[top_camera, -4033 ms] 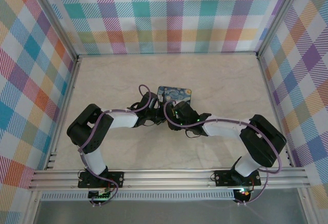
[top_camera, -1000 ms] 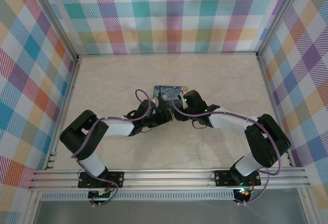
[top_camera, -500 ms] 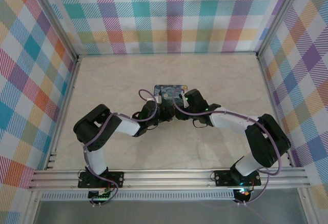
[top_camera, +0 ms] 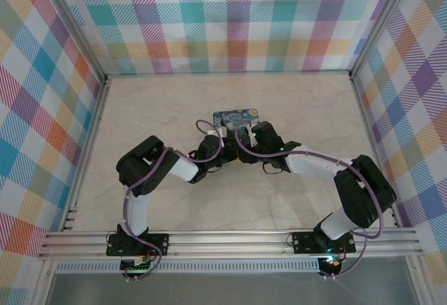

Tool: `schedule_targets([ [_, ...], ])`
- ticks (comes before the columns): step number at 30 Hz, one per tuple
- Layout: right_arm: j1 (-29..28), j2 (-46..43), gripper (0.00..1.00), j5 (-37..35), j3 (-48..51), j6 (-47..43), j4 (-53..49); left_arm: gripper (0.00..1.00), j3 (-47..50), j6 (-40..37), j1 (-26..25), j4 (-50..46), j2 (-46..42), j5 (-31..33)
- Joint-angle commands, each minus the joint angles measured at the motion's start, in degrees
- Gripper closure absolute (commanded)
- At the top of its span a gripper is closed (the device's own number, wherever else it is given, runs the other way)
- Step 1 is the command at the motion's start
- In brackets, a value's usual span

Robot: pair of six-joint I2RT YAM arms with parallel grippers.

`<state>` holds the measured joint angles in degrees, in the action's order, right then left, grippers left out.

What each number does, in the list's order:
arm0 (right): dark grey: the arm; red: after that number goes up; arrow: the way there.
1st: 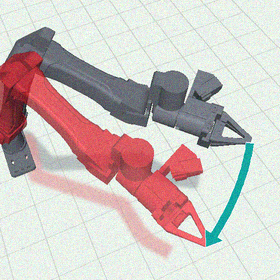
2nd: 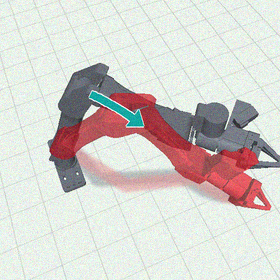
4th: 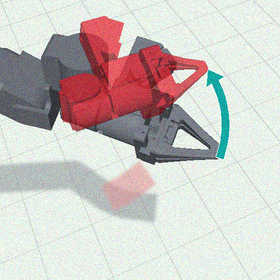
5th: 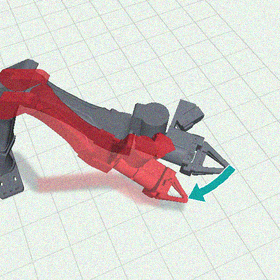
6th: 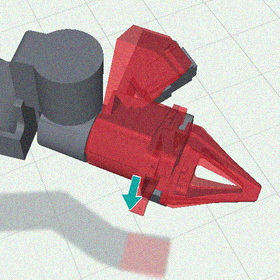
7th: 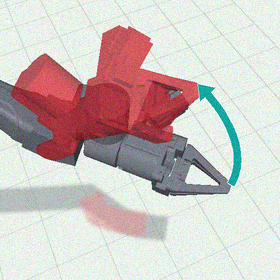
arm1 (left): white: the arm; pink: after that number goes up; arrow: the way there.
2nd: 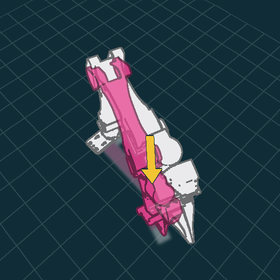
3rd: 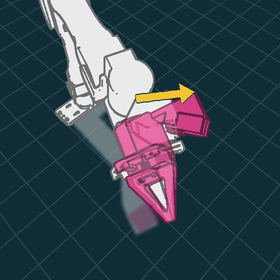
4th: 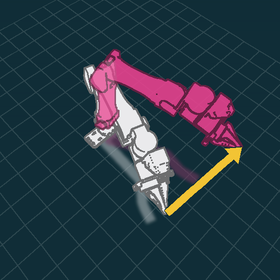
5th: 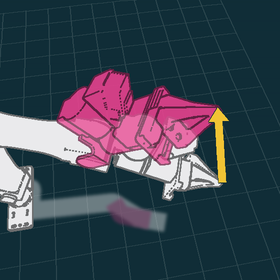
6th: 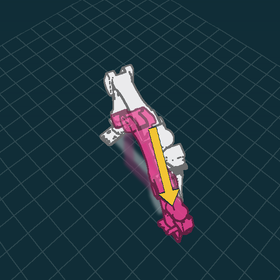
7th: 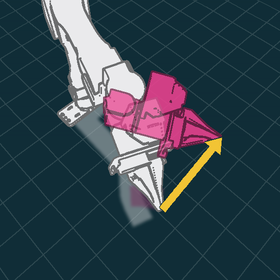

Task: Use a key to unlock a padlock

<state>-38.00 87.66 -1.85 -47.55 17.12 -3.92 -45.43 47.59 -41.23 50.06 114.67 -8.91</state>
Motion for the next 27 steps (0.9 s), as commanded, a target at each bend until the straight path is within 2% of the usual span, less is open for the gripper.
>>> schedule_targets([
  [1,-0.17,-2.06,0.59,0.48,1.11,0.23,0.76,0.88,-0.29,0.68,-0.42,-5.93,2.32,-3.00],
  [4,-0.06,-3.68,0.59,0.15,1.99,0.43,0.50,0.96,-0.79,0.88,-0.14,-6.64,2.05,-3.56],
  [14,0.73,-12.66,0.62,-0.31,8.05,1.63,-1.12,1.00,-4.36,4.84,0.19,-15.26,-1.69,-7.64],
  [20,0.73,-10.43,0.63,0.42,10.54,2.63,1.26,1.00,-8.00,6.94,0.62,-24.16,-4.53,-9.46],
  [27,0.67,-4.96,0.60,0.97,8.85,2.91,3.56,1.00,-8.49,9.51,1.07,-24.16,-4.98,-11.41],
])
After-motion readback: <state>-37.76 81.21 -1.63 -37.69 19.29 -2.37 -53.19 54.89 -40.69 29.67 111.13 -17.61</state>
